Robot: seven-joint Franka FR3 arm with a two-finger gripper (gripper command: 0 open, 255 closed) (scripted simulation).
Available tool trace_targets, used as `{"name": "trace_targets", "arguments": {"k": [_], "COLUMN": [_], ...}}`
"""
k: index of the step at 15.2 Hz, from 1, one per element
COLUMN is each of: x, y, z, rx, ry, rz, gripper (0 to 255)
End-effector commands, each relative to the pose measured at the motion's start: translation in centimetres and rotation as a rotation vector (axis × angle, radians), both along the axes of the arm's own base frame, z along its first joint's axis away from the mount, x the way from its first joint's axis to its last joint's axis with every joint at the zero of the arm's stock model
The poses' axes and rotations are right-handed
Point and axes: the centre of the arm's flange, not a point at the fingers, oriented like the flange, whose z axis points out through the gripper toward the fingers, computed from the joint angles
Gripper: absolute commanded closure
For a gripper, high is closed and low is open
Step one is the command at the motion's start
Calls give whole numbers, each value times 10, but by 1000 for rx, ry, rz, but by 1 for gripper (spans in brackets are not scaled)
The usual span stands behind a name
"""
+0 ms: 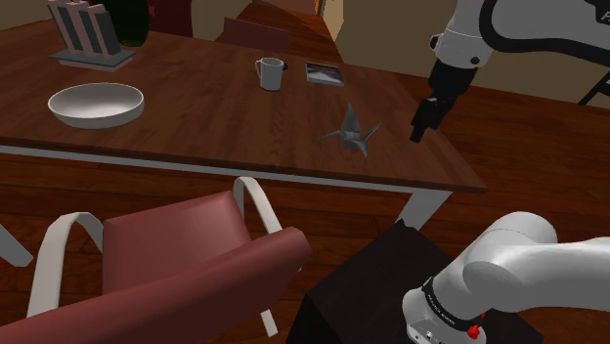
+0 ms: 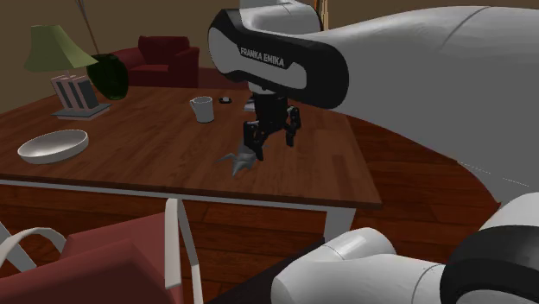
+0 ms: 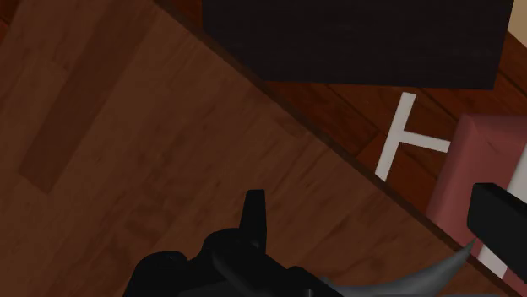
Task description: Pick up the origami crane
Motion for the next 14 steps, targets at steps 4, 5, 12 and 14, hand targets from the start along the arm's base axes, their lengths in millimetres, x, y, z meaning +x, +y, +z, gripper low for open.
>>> {"name": "trace_targets", "arguments": {"k": [4,5,12,14], "x": [37,49,138,162], "y": [11,14,10,2], "z": [-15,-21,-59,-70], "rx": [20,27,74,87], "ry": [16,21,58,69], "rz": [-183,-245,-673,-795], "gripper": [0,0,0,0]}}
